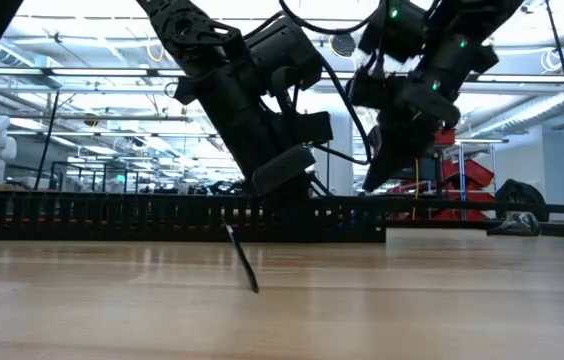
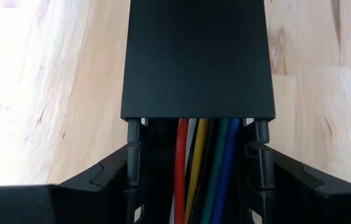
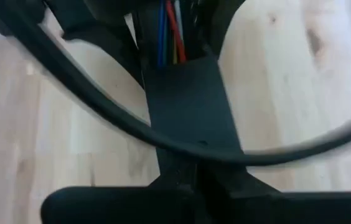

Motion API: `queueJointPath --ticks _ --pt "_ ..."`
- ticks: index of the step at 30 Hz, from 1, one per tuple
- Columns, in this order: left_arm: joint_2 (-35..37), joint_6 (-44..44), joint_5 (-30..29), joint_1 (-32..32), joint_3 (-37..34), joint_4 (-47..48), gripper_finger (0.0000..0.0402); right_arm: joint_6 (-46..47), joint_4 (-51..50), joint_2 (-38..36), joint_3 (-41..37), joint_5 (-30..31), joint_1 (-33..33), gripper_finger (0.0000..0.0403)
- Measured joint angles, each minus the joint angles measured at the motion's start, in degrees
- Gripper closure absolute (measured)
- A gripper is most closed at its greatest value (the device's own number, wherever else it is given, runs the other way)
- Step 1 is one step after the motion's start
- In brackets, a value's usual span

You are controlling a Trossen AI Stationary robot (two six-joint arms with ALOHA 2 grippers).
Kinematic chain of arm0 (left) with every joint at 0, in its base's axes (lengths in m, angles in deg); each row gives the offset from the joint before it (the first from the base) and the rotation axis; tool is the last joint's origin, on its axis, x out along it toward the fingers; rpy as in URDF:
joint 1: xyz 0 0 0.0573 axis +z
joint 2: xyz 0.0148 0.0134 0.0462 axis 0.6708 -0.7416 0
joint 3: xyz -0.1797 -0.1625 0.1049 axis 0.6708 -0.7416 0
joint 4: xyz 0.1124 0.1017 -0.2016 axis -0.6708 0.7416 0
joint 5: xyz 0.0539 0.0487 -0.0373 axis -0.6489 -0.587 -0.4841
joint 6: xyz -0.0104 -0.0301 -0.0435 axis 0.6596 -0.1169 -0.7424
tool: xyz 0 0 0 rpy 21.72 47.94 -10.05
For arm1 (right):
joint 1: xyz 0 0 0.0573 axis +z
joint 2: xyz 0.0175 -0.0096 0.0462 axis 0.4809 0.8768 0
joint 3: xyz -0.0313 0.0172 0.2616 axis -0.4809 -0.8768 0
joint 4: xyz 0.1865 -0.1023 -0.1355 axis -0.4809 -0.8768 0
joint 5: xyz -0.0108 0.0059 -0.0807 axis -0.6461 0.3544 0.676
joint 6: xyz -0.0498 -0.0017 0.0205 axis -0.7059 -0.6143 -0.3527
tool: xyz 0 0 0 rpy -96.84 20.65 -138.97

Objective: Ziptie cables
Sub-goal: Insert the cover on the black cable duct

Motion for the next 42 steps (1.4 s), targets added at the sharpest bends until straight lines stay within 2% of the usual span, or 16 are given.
queueJointPath --ticks 9,17,21,26,31,33,37,42 --pt "0.0 0.0 0.3 0.8 -0.1 -1.9 0.0142 -1.2 8.3 5.7 0.2 -2.6 0.0 0.0403" --pt "2.2 1.8 -1.6 1.3 -0.1 -2.3 0.0141 -1.4 8.3 6.9 0.9 -3.1 -0.2 0.0403" --pt "6.5 3.3 -3.6 1.1 -0.2 3.9 0.0141 -1.5 8.5 6.9 1.0 -2.8 -0.4 0.0403" --pt "12.8 3.2 -8.4 1.1 0.1 16.8 0.0141 -2.1 7.6 6.9 0.9 -2.8 -0.7 0.0403" --pt "14.2 5.3 -9.2 1.6 0.0 24.6 0.0141 -3.4 6.8 6.9 0.8 -4.3 -0.7 0.0403" --pt "14.2 7.2 -9.3 2.3 0.0 24.8 0.0141 -4.0 6.6 6.9 0.8 -4.8 -0.7 0.0403" --pt "14.3 12.5 -7.9 4.0 -0.4 22.9 0.0141 -4.4 6.0 6.9 0.9 -5.5 -0.7 0.0403" --pt "14.3 19.0 -0.4 6.6 -0.4 22.4 0.0120 -5.3 5.1 6.9 0.9 -6.1 -0.7 0.0403"
